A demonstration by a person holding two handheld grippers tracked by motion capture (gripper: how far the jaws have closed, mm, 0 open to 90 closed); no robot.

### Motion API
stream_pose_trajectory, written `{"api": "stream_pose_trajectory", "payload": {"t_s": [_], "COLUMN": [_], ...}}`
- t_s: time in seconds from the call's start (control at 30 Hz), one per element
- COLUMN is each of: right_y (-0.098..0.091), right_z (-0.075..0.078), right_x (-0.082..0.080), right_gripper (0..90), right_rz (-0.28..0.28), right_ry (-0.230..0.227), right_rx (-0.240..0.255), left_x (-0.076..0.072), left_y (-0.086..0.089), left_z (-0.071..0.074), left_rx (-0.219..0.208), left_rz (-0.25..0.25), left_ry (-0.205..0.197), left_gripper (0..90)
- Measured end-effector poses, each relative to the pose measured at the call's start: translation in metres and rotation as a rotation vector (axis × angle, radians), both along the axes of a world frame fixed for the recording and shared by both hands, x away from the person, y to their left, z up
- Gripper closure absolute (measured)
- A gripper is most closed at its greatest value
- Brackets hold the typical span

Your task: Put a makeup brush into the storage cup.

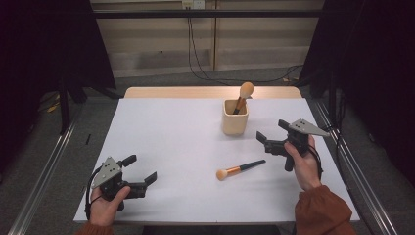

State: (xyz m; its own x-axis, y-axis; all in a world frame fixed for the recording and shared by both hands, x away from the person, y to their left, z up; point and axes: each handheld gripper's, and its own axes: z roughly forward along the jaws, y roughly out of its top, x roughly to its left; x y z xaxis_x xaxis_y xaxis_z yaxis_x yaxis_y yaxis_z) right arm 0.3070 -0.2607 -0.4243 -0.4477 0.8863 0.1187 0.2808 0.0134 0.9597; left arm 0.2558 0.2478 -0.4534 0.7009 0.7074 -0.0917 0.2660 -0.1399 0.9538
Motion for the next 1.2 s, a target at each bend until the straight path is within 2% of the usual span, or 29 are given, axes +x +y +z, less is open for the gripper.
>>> {"api": "stream_pose_trajectory", "payload": {"t_s": [0.23, 0.37, 0.5, 0.73, 0.97, 1.03, 1.2], "right_y": [-0.006, -0.012, -0.015, -0.019, -0.029, -0.031, -0.033], "right_z": [-0.011, -0.013, -0.018, -0.027, -0.031, -0.031, -0.033], "right_x": [-0.020, -0.032, -0.044, -0.065, -0.083, -0.088, -0.095], "right_gripper": [0.1, 0.2, 0.1, 0.0, 0.0, 0.0, 0.0], "right_rz": [-0.006, -0.015, -0.019, 0.008, -0.020, -0.020, -0.021], "right_ry": [0.028, 0.032, 0.033, 0.055, 0.052, 0.053, 0.054], "right_rx": [-0.020, -0.017, 0.008, 0.000, 0.011, 0.015, 0.018], "left_x": [0.001, 0.000, -0.001, -0.004, -0.007, -0.009, -0.009], "left_y": [0.000, 0.002, 0.001, 0.002, 0.002, 0.003, 0.003], "left_z": [-0.001, -0.001, -0.001, 0.000, 0.001, 0.003, 0.002], "left_rx": [0.002, -0.003, -0.004, -0.013, -0.022, -0.038, -0.033], "left_rz": [0.001, -0.007, -0.008, 0.003, 0.015, 0.026, 0.027], "left_ry": [0.005, 0.003, 0.004, 0.004, 0.010, 0.005, 0.004], "left_gripper": [2.6, 2.6, 2.5, 2.6, 2.6, 2.6, 2.5]}}
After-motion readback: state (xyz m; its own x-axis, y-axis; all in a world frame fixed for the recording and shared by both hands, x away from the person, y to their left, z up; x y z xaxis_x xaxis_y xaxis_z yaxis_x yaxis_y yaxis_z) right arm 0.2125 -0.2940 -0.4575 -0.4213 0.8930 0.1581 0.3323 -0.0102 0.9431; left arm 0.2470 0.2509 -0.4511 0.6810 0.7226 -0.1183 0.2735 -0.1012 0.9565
